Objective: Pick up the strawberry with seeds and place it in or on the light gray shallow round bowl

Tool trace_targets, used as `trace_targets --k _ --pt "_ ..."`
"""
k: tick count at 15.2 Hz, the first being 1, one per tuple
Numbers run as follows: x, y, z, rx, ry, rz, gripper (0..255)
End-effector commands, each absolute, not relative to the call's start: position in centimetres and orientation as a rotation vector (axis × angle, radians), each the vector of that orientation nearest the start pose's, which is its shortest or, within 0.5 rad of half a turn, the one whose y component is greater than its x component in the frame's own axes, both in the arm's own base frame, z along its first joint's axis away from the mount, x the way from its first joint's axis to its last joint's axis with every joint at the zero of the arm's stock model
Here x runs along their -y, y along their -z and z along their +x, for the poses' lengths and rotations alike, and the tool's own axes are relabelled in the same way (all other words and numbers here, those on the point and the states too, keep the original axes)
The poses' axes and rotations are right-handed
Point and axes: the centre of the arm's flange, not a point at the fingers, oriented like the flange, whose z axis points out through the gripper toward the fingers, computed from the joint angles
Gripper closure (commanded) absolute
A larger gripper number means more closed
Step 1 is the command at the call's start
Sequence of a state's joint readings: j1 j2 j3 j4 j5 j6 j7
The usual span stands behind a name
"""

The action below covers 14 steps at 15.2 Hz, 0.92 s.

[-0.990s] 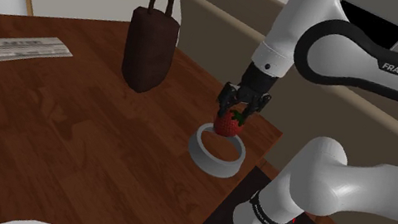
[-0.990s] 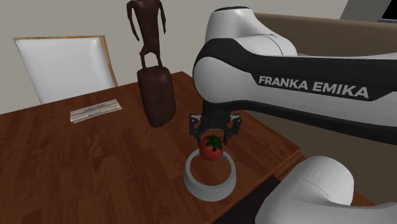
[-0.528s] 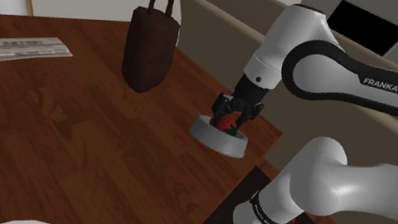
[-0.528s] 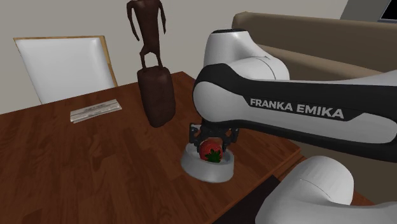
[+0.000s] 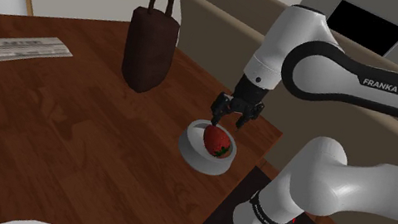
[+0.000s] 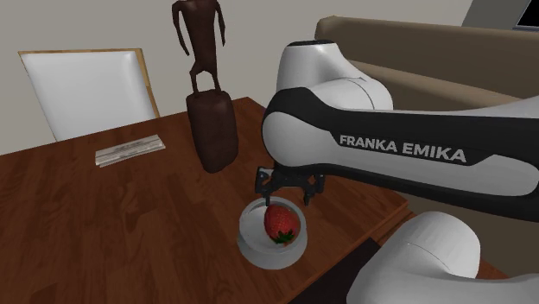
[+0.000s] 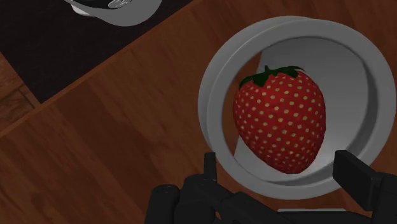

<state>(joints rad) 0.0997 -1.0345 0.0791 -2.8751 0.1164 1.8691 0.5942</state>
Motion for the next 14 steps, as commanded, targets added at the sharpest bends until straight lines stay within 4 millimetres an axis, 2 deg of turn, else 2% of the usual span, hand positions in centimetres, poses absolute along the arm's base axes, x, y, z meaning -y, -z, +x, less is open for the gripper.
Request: trace_targets --k 1,4,8,14 --pt "-5.1 -43.7 24.9 -0.743 0.016 -3.000 0" --pt "-5.1 -43.7 24.9 -0.743 0.016 -3.000 0" --pt "-4.9 -48.7 24.8 -0.743 0.016 -3.000 0" --pt "-4.9 -48.7 24.8 -0.743 0.016 -3.000 0"
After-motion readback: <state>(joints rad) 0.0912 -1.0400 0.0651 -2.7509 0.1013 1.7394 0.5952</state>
